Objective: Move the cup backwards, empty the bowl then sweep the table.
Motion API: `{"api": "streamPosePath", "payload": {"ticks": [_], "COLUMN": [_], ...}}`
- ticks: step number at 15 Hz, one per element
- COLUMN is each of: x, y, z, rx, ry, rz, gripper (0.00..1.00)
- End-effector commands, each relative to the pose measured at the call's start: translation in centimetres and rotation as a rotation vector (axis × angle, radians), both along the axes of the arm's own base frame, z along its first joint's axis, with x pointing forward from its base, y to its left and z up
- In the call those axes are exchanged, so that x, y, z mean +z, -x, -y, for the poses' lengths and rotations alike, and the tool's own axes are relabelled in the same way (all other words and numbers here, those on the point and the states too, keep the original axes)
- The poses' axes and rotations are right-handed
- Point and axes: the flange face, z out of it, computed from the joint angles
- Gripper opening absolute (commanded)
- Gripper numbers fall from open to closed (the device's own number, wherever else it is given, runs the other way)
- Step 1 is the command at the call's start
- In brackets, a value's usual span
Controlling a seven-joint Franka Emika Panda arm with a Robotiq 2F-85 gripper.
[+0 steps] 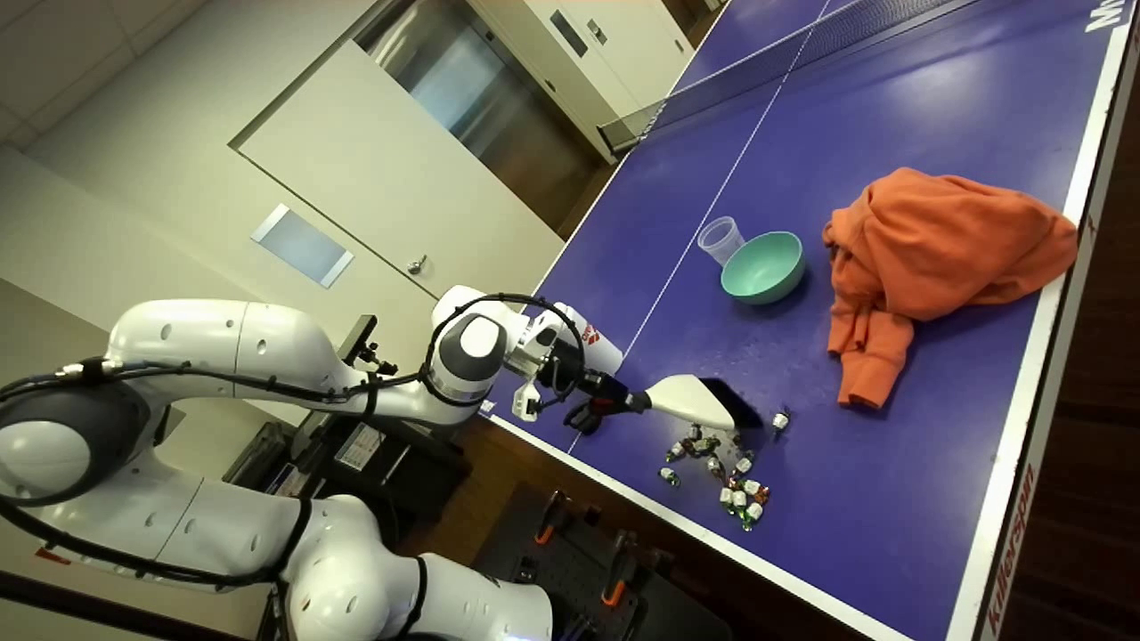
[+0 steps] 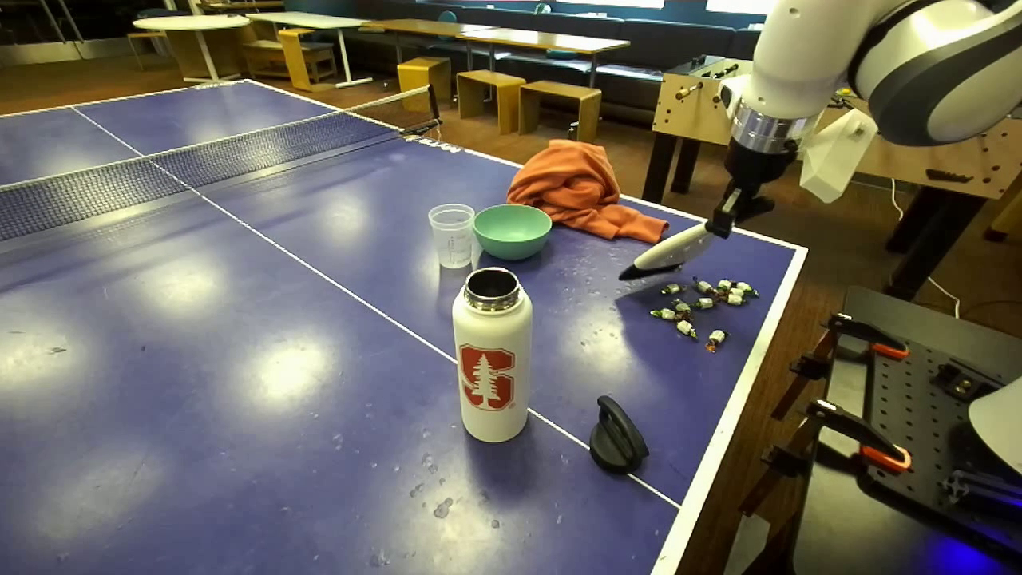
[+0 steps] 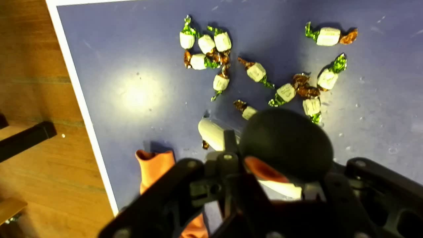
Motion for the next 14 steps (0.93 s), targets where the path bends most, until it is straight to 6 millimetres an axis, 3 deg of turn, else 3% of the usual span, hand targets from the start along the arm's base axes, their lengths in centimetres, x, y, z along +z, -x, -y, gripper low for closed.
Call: {"api": "streamPosePath", "payload": {"ticks": [1, 8, 14], "x": [2.6, 3.4, 1.6], "y": [-1.0, -4.2, -6.8], "z": [-1.5, -5.4, -11.0], "rx": [0.074, 0.255, 0.499], "ry": [0.042, 0.029, 0.036], "rz": [0.125, 0.230, 0.259], "gripper": [0.13, 0.13, 0.13]}}
